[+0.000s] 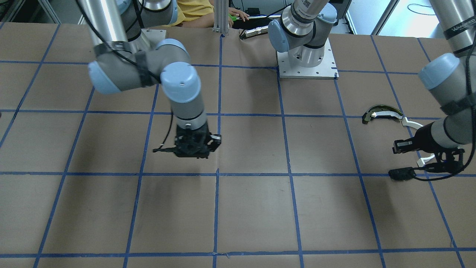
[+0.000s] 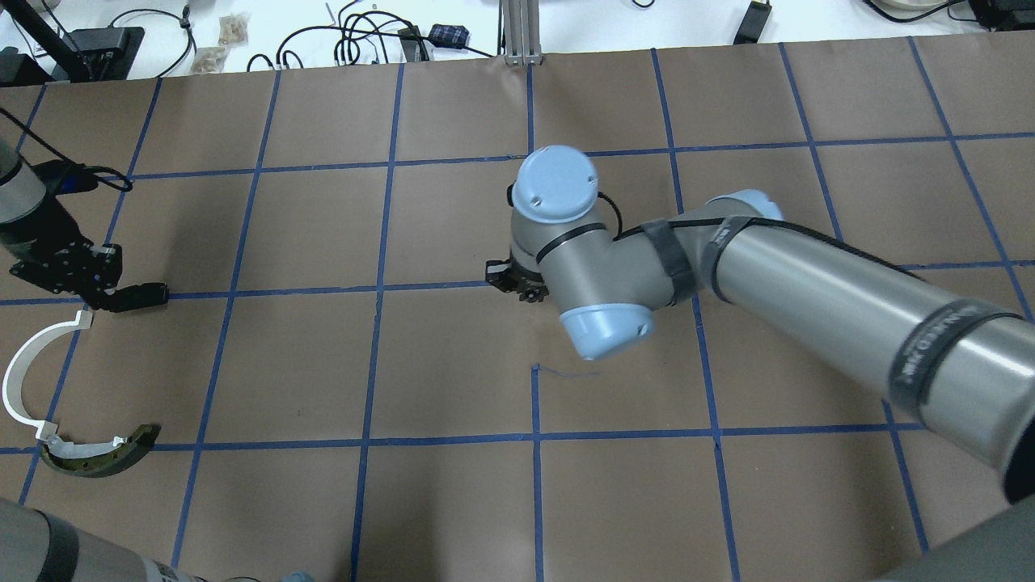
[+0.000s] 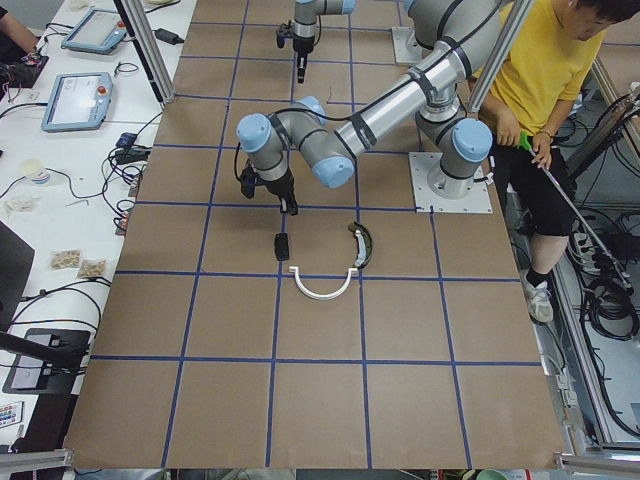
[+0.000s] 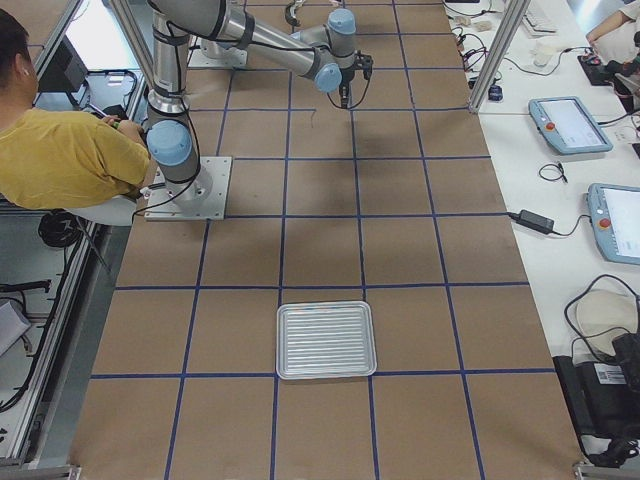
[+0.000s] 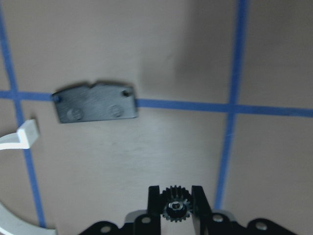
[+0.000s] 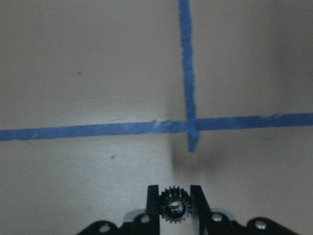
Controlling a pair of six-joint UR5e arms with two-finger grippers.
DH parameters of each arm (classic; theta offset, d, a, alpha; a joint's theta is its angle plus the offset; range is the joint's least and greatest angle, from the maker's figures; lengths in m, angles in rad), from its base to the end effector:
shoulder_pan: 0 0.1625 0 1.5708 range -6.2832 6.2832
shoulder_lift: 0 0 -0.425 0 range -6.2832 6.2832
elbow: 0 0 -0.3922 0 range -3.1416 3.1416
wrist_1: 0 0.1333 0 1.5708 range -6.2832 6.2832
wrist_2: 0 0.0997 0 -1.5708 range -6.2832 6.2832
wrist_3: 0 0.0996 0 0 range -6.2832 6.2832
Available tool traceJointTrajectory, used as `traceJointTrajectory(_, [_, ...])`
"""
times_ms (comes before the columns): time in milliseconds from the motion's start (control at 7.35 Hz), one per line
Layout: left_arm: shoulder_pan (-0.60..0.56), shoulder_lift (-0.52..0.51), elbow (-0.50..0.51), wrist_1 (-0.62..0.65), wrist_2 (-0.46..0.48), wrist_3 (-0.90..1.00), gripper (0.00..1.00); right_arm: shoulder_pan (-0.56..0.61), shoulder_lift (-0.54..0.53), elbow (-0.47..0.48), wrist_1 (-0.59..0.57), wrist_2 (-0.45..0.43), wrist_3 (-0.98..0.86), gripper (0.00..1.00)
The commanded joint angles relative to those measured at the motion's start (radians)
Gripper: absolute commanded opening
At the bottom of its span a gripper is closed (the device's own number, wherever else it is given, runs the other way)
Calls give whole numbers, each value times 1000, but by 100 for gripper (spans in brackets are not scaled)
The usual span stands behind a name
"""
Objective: Place bearing gear from tray to pile
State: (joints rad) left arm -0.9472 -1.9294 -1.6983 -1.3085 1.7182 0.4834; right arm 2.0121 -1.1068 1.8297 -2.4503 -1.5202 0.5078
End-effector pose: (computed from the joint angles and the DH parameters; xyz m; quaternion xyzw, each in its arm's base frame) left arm 0.2373 -0.5331 0.2590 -0.0612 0.9892 0.1332 0.0037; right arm 0.3806 -0.4819 0.2004 0.0312 0.9961 -0.0580 0.0582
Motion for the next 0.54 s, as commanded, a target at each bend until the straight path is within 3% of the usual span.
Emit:
traceJointTrajectory(0, [83,-52,-20,58,3,27,0,101,76,-21,-70,6,124,29])
traceJointTrajectory(136, [84,-93,-20,111,3,27,0,103,55,-23,-78,3,138,99])
traceJointTrajectory(408, [84,-140,-20,123,0,24,0,0,-2,-50,-41,24,92,100])
